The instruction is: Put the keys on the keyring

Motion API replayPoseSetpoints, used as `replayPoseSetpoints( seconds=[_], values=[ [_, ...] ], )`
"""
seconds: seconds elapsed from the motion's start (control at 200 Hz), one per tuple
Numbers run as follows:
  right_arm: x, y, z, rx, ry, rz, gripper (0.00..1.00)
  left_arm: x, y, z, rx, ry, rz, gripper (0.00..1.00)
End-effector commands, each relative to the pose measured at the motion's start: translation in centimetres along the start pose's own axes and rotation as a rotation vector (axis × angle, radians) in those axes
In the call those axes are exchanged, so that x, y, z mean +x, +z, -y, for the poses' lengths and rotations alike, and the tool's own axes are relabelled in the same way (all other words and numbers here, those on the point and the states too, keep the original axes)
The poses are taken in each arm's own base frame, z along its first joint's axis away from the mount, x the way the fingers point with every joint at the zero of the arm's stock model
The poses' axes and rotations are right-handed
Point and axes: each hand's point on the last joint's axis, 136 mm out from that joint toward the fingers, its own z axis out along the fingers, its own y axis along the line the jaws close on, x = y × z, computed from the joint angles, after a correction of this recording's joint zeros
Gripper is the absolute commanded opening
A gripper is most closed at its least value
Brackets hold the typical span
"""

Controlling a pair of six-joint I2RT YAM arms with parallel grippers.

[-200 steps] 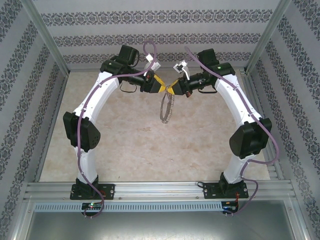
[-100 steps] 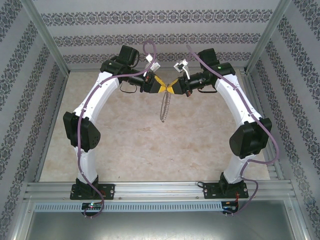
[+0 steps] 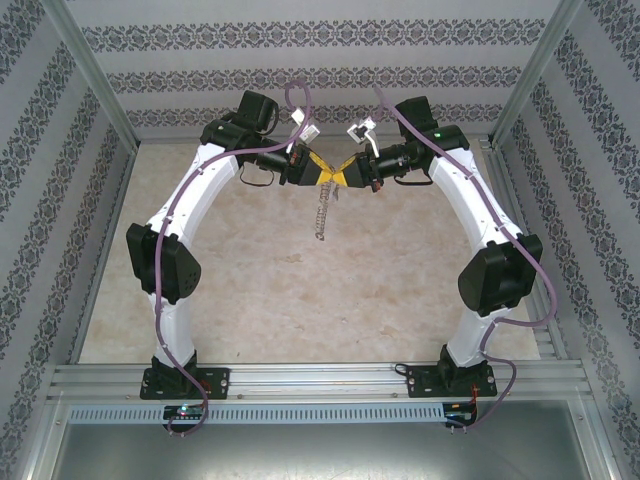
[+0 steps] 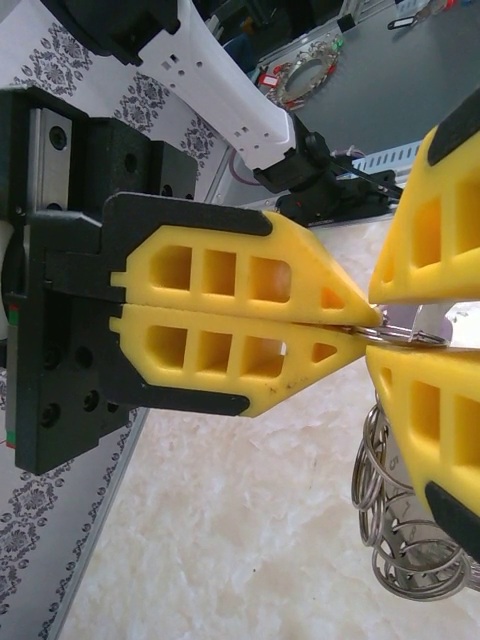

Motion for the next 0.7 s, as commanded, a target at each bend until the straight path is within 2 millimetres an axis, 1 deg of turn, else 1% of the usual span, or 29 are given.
replayPoseSetpoints(
  seconds=[0.0, 0.08, 0.185, 0.26, 0.355, 0.43, 0.54, 0.695],
  values=[
    [-0.9, 0.0, -0.2, -0.036, -0.020, 0.033, 0.00, 0.5, 0.6, 0.9, 0.071, -0.017, 0.006, 0.21],
    [-0.9, 0.1, -0.2, -0.036, -0.020, 0.034, 0.00, 0.7, 0.7, 1.0, 0.077, -0.020, 0.005, 0.21],
    [-0.9, 0.1, -0.2, -0.038, -0.020, 0.036, 0.00, 0.8, 0.9, 1.2, 0.088, -0.023, 0.003, 0.18],
    [-0.8, 0.1, -0.1, -0.036, -0.015, 0.035, 0.00, 0.8, 1.0, 1.3, 0.092, -0.025, 0.004, 0.11],
    [-0.9, 0.0, 0.0, -0.039, -0.014, 0.042, 0.00, 0.9, 1.2, 1.4, 0.102, -0.028, 0.004, 0.06],
    [-0.9, 0.0, 0.1, -0.040, -0.009, 0.043, 0.00, 0.9, 1.4, 1.5, 0.106, -0.031, 0.004, 0.00],
    [-0.9, 0.0, 0.3, -0.039, -0.003, 0.047, 0.00, 0.9, 1.6, 1.4, 0.110, -0.035, 0.012, 0.00],
    [-1.2, -0.4, 0.5, -0.037, 0.014, 0.063, 0.00, 0.5, 1.8, 0.6, 0.082, -0.047, 0.036, 0.00]
  ],
)
